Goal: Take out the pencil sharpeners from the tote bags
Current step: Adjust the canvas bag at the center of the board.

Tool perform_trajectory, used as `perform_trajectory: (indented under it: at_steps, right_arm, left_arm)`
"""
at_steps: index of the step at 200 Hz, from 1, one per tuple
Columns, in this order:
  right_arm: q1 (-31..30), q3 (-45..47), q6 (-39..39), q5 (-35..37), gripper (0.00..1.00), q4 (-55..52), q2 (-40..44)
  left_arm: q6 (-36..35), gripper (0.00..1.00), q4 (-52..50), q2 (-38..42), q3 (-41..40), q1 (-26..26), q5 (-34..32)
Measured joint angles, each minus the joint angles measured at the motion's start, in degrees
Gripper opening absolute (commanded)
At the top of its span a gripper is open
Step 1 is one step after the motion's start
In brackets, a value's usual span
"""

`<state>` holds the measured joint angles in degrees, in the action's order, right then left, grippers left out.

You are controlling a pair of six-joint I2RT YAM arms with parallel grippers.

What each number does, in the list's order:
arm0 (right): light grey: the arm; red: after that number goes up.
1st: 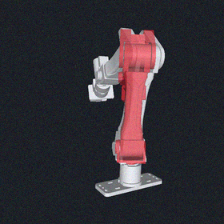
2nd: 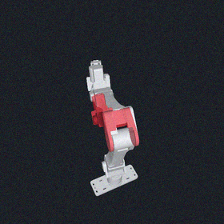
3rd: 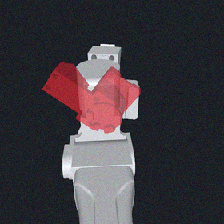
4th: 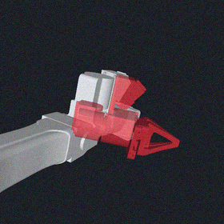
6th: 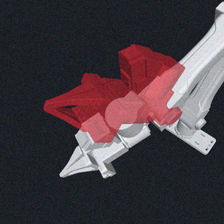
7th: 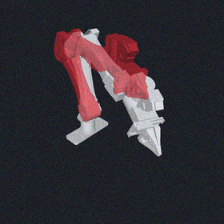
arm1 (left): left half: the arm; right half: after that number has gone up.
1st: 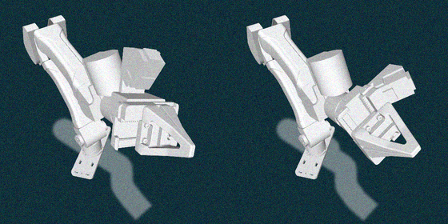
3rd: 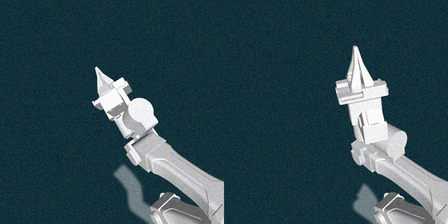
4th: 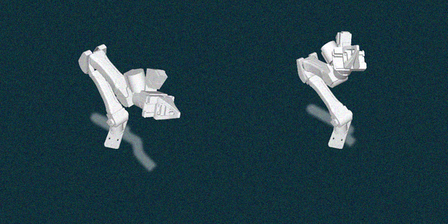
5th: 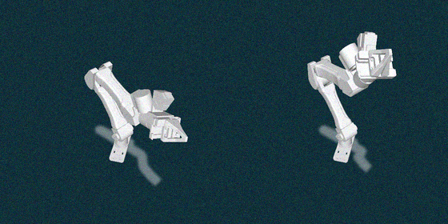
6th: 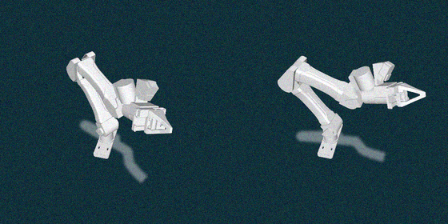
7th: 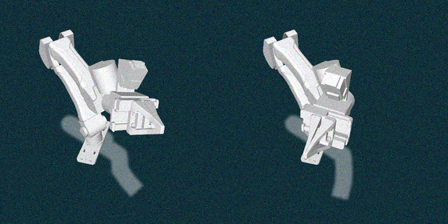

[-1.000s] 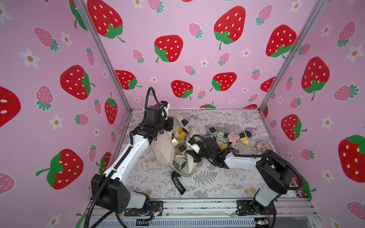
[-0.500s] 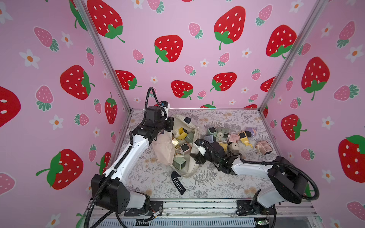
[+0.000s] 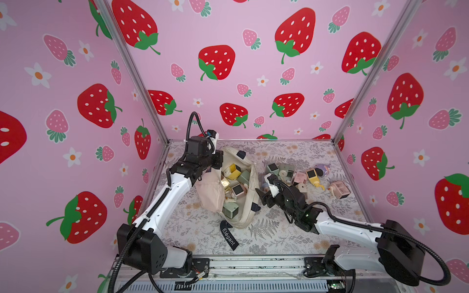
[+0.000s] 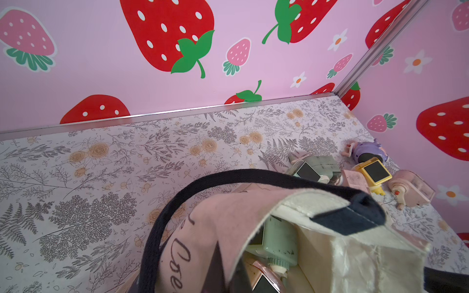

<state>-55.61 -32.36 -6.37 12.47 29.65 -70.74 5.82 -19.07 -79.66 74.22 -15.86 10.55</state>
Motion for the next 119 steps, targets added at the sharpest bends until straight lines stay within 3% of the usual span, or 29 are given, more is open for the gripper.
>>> perform_trajectory:
  at_steps: [84,119]
  right_arm:
    - [-7.87,-1.01,4.68,-1.64,0.76,-1.14,3.48]
    - [-8.57,-9.6,4.81,-4.2,0.77,-4.9,-2.99]
  left_arm:
    - [0.0,0.0,0.0,-0.02,0.0,0.0,0.0]
    - [0.0,0.0,0.0,-0.02,0.0,0.0,0.0]
